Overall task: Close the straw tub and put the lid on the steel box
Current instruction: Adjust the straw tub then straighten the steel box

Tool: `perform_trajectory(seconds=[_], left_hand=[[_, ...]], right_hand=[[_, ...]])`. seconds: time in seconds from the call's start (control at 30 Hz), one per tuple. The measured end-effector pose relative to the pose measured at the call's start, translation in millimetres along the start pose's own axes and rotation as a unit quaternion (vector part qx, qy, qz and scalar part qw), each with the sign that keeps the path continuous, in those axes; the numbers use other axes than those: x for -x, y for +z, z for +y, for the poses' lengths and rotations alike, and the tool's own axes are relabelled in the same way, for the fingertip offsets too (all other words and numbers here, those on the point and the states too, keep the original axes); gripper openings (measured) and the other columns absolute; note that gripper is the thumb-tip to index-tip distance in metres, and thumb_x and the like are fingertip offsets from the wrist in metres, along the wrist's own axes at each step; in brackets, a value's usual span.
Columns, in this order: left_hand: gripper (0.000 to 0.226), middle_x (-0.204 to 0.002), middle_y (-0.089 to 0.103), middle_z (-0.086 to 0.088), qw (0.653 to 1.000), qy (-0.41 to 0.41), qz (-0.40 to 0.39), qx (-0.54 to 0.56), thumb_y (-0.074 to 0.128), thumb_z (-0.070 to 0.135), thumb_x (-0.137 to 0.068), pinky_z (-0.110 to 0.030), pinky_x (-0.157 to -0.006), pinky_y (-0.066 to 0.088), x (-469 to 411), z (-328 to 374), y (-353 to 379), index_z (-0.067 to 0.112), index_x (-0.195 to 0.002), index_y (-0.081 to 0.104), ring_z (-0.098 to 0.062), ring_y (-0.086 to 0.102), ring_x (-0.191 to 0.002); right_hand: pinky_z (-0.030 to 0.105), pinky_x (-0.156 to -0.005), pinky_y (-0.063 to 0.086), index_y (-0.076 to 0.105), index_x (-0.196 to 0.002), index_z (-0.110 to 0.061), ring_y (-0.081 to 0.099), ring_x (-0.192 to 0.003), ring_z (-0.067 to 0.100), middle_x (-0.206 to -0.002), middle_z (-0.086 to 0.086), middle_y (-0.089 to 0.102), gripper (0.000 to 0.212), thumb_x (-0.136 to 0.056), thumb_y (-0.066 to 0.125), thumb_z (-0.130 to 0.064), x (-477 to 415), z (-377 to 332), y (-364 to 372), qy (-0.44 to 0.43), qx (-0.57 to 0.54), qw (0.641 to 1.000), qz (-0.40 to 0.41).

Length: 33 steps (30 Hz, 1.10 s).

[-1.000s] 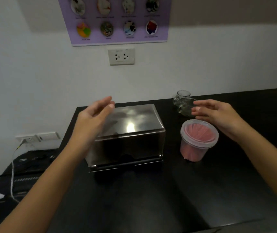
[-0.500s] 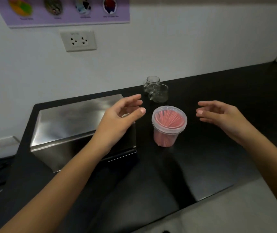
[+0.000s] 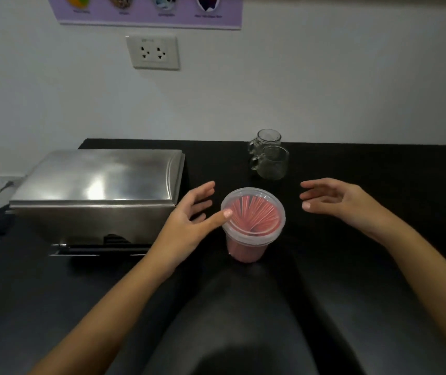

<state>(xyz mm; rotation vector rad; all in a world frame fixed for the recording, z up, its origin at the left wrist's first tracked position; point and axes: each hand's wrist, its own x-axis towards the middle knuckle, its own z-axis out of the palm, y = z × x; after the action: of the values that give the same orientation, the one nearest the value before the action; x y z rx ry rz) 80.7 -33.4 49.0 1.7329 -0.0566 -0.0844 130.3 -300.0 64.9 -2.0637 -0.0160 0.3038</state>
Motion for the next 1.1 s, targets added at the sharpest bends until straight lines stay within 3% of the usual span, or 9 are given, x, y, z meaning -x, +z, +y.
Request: perform_trajectory(seconds=[0.1,0.23,0.3,0.43,0.53,0.63,0.73,0.8,1.1], left_hand=[[0.07,-0.135,0.047,0.007,0.999,-0.037,0.01,0.01,0.07,0.022,-0.071,-0.032,-0.107,0.038,5,-16,1,0.029,-0.133,0.039,-0.009,0.048,-0.124],[0.106,-0.128,0.048,0.017,0.996,-0.081,-0.032,-0.025,0.081,0.064,-0.035,-0.026,-0.102,0.039,7,-43,-1,0.038,-0.128,0.037,-0.004,0.05,-0.12],[0.115,-0.131,0.045,0.015,0.993,-0.099,-0.054,-0.046,0.081,0.064,-0.035,-0.024,-0.103,0.037,3,-51,0,0.034,-0.135,0.032,-0.005,0.047,-0.122],[0.097,-0.137,0.043,0.009,0.99,-0.093,-0.08,-0.063,0.084,0.028,-0.058,-0.029,-0.109,0.033,-12,-62,4,0.033,-0.137,0.03,-0.007,0.043,-0.127],[0.088,-0.128,0.048,0.02,0.989,-0.077,-0.104,-0.078,0.085,0.034,-0.056,-0.031,-0.112,0.032,-22,-67,10,0.04,-0.129,0.036,0.002,0.046,-0.119],[0.091,-0.13,0.052,0.011,0.988,-0.067,-0.119,-0.073,0.082,0.039,-0.051,-0.029,-0.109,0.038,-35,-72,18,0.034,-0.13,0.037,-0.006,0.049,-0.124],[0.088,-0.131,0.05,0.007,0.988,-0.049,-0.124,-0.072,0.084,0.018,-0.059,-0.013,-0.099,0.042,-44,-75,22,0.031,-0.13,0.034,-0.007,0.049,-0.123],[0.083,-0.13,0.051,0.005,0.99,-0.036,-0.114,-0.072,0.081,0.008,-0.064,-0.011,-0.096,0.043,-49,-75,22,0.026,-0.131,0.036,-0.006,0.05,-0.121],[0.069,-0.125,0.049,0.005,0.997,-0.025,-0.056,-0.045,0.08,0.007,-0.065,-0.009,-0.084,0.045,-72,-78,29,0.028,-0.12,0.043,-0.006,0.049,-0.114]], right_hand=[[0.015,-0.066,0.04,0.054,-0.11,-0.03,0.058,-0.089,-0.002,-0.1,-0.011,0.062,0.042,-0.074,0.071,-0.015,-17,7,-1,-0.001,0.022,0.998,-0.055],[0.014,-0.066,0.044,0.053,-0.116,-0.027,0.059,-0.089,-0.002,-0.102,-0.011,0.06,0.048,-0.074,0.072,-0.014,-30,15,7,-0.015,0.036,0.993,-0.108],[0.016,-0.07,0.047,0.052,-0.12,-0.024,0.059,-0.093,0.001,-0.109,-0.007,0.059,0.053,-0.073,0.073,-0.012,-32,22,13,-0.011,0.039,0.991,-0.131],[0.031,-0.092,0.05,0.048,-0.125,-0.022,0.058,-0.11,0.015,-0.122,0.003,0.057,0.064,-0.069,0.076,-0.009,-28,43,30,0.017,0.015,0.989,-0.149],[0.03,-0.098,0.045,0.042,-0.129,-0.024,0.052,-0.118,0.016,-0.13,0.002,0.052,0.073,-0.067,0.079,-0.012,-20,54,43,0.028,-0.003,0.989,-0.145],[0.024,-0.099,0.04,0.032,-0.136,-0.025,0.046,-0.124,0.014,-0.138,-0.001,0.045,0.084,-0.067,0.079,-0.014,-18,59,55,0.021,-0.005,0.989,-0.149],[0.022,-0.099,0.039,0.03,-0.137,-0.027,0.044,-0.126,0.014,-0.139,-0.001,0.045,0.086,-0.067,0.079,-0.016,-19,60,65,0.016,-0.007,0.989,-0.148],[0.025,-0.1,0.041,0.032,-0.135,-0.028,0.046,-0.125,0.014,-0.137,0.0,0.047,0.085,-0.066,0.08,-0.016,-23,59,68,0.008,-0.012,0.991,-0.131],[0.033,-0.104,0.042,0.033,-0.136,-0.024,0.047,-0.126,0.017,-0.137,0.003,0.048,0.086,-0.065,0.08,-0.013,-48,60,73,-0.016,-0.027,0.997,-0.078]])
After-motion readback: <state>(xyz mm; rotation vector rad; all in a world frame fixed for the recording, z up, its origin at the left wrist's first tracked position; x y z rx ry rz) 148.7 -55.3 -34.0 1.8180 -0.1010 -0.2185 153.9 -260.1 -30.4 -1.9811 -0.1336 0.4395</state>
